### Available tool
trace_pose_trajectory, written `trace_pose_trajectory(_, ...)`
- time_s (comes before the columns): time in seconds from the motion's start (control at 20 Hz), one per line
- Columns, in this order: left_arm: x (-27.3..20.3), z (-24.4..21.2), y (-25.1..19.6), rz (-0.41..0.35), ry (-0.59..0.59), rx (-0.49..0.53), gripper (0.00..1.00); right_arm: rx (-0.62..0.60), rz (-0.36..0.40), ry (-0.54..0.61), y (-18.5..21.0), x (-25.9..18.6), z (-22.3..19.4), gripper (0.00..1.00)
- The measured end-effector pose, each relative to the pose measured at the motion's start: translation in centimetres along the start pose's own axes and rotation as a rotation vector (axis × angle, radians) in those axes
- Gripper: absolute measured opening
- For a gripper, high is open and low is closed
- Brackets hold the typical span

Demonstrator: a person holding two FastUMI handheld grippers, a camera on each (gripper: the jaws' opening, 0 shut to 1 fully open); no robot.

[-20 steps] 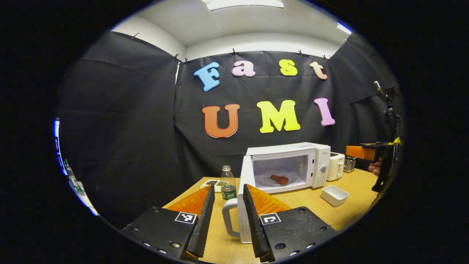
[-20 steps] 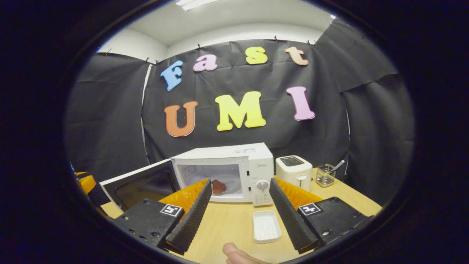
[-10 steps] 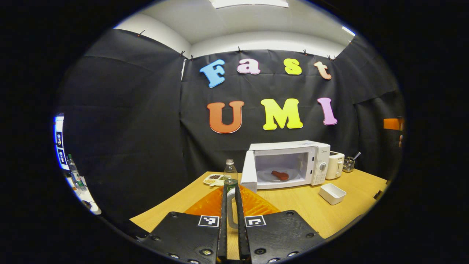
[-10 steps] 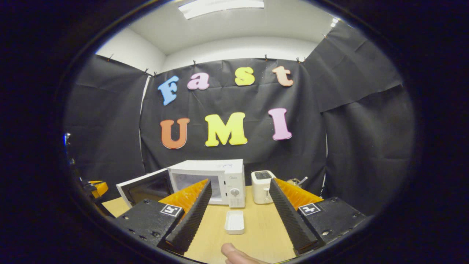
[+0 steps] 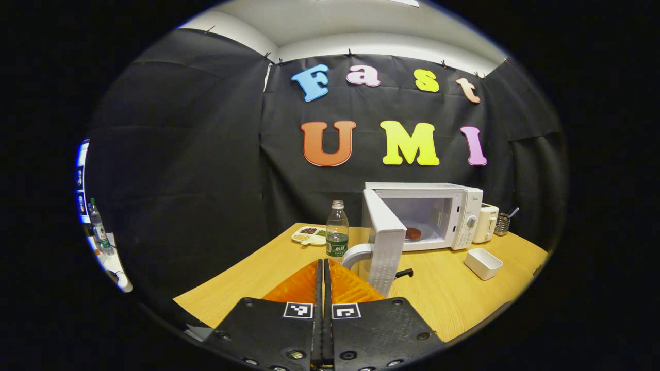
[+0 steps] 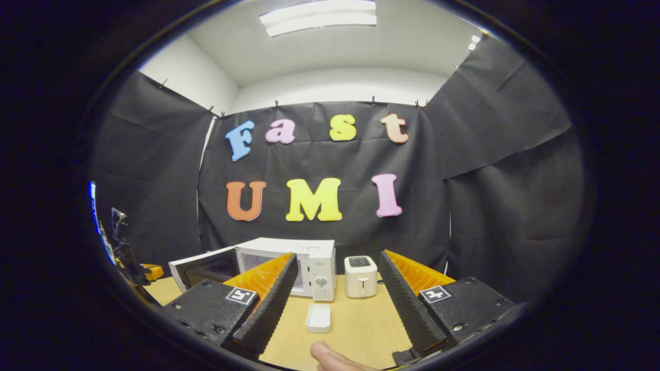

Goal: Open the microwave oven with the left hand, put the food in, and close the microwave oven.

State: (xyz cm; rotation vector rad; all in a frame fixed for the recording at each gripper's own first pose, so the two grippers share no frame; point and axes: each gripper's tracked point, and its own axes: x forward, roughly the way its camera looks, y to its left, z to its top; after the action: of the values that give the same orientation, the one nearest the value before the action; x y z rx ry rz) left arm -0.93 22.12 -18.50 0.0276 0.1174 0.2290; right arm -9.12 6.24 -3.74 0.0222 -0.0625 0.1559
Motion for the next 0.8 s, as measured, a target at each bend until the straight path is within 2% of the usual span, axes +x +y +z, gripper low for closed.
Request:
trace_pose_trajectory(0.05, 0.7, -0.5, 0.0, -0.003, 0.016, -0.007, 0.0, -0.007, -0.003, 0.004, -0.1, 0.0, 0.0, 0.9)
trace_pose_trajectory(0.1, 1.3, -0.9, 0.0, -0.004, 0.025, -0.018, 0.0, -0.01, -0.007, 0.005, -0.3, -0.1, 0.0, 1.0)
trace_pose_trajectory(0.15, 2.0, -1.2, -0.2, -0.013, 0.033, -0.026, 0.0, -0.009, -0.009, 0.0, -0.4, -0.2, 0.2, 1.0)
trace_pose_trajectory(0.2, 2.5, -1.5, -0.3, -0.016, 0.045, -0.032, 0.0, -0.009, -0.012, -0.001, -0.5, -0.2, 0.2, 0.9)
trace_pose_trajectory(0.25, 2.9, -1.9, -0.1, -0.011, 0.056, -0.035, 0.0, -0.009, -0.016, 0.0, -0.6, -0.3, 0.1, 0.89)
trace_pose_trajectory(0.3, 3.3, -2.3, 0.0, -0.006, 0.066, -0.037, 0.0, -0.008, -0.017, 0.001, -0.8, -0.2, 0.1, 1.0)
trace_pose_trajectory(0.35, 3.6, -2.5, -0.1, -0.005, 0.067, -0.035, 0.0, -0.006, -0.018, 0.001, -0.8, -0.3, 0.1, 1.0)
trace_pose_trajectory(0.4, 3.6, -2.6, -0.3, -0.012, 0.068, -0.038, 0.0, -0.005, -0.019, 0.0, -1.0, -0.4, 0.2, 0.89)
trace_pose_trajectory(0.45, 3.7, -2.8, -0.8, -0.024, 0.072, -0.046, 0.0, -0.004, -0.017, -0.003, -0.9, -0.4, 0.3, 1.0)
trace_pose_trajectory(0.5, 3.8, -3.1, -1.5, -0.039, 0.076, -0.052, 0.11, -0.003, -0.014, -0.003, -0.9, -0.4, 0.2, 0.89)
trace_pose_trajectory(0.55, 3.9, -3.3, -2.1, -0.051, 0.079, -0.056, 0.0, -0.001, -0.012, 0.0, -0.9, -0.5, 0.2, 1.0)
trace_pose_trajectory(0.6, 3.9, -3.3, -2.6, -0.063, 0.081, -0.052, 0.0, 0.001, -0.01, 0.0, -0.9, -0.5, 0.2, 0.89)
trace_pose_trajectory(0.65, 3.9, -3.3, -3.2, -0.07, 0.081, -0.05, 0.0, 0.002, -0.01, 0.002, -0.9, -0.5, 0.1, 0.89)
trace_pose_trajectory(0.7, 4.0, -3.3, -3.7, -0.08, 0.079, -0.047, 0.0, 0.0, -0.011, 0.007, -1.0, -0.5, -0.1, 1.0)
trace_pose_trajectory(0.8, 4.3, -3.3, -5.5, -0.114, 0.078, -0.039, 0.0, -0.003, -0.014, 0.012, -1.2, -0.4, -0.3, 1.0)
